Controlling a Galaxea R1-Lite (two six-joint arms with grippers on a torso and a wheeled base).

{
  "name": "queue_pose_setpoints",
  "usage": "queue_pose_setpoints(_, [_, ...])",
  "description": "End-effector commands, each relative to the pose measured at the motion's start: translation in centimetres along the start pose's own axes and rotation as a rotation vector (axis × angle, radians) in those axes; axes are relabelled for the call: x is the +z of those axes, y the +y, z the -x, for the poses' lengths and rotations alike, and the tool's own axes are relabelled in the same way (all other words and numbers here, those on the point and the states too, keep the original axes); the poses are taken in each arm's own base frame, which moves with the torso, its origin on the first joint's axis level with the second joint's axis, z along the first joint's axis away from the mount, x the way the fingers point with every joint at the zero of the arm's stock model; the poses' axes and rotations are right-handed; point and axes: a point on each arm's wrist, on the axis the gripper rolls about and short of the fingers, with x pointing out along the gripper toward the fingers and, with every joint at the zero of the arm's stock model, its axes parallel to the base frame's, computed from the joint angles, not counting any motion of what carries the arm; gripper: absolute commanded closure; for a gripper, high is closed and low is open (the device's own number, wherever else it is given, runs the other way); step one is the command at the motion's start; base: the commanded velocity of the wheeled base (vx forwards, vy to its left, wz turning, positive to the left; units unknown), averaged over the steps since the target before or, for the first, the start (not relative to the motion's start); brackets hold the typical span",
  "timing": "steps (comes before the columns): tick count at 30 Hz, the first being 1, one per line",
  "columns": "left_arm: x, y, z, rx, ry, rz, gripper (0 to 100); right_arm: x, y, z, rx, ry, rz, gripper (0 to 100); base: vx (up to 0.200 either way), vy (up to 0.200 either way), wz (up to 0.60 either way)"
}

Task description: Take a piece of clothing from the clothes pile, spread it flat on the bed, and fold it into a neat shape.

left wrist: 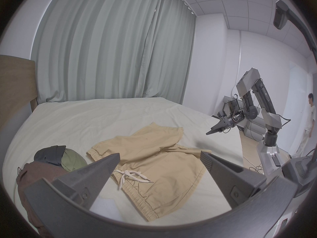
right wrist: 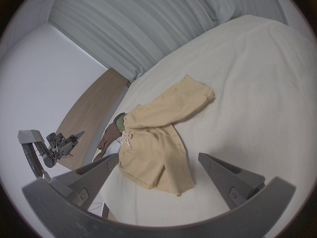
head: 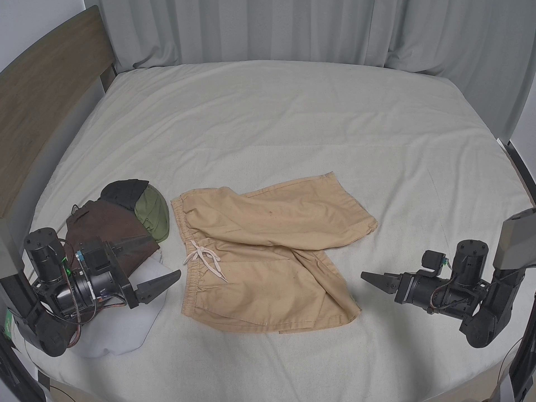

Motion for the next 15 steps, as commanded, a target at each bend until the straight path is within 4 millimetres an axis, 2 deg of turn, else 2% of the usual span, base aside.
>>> queue_pose_setpoints(1, [-0.4, -0.1, 0.0, -0.001, 0.015, 0.012, 0, -1.4, -0.9, -0.6, -0.025, 0.059, -0.025, 0, 0.0, 0.0, 0.0])
queue_pose_setpoints(15, [-1.3, -0.3, 0.1, -0.006, 0.049, 0.04, 0, -3.1, -2.1, -1.1, -0.069, 0.125, -0.062, 0, 0.0, 0.0, 0.0])
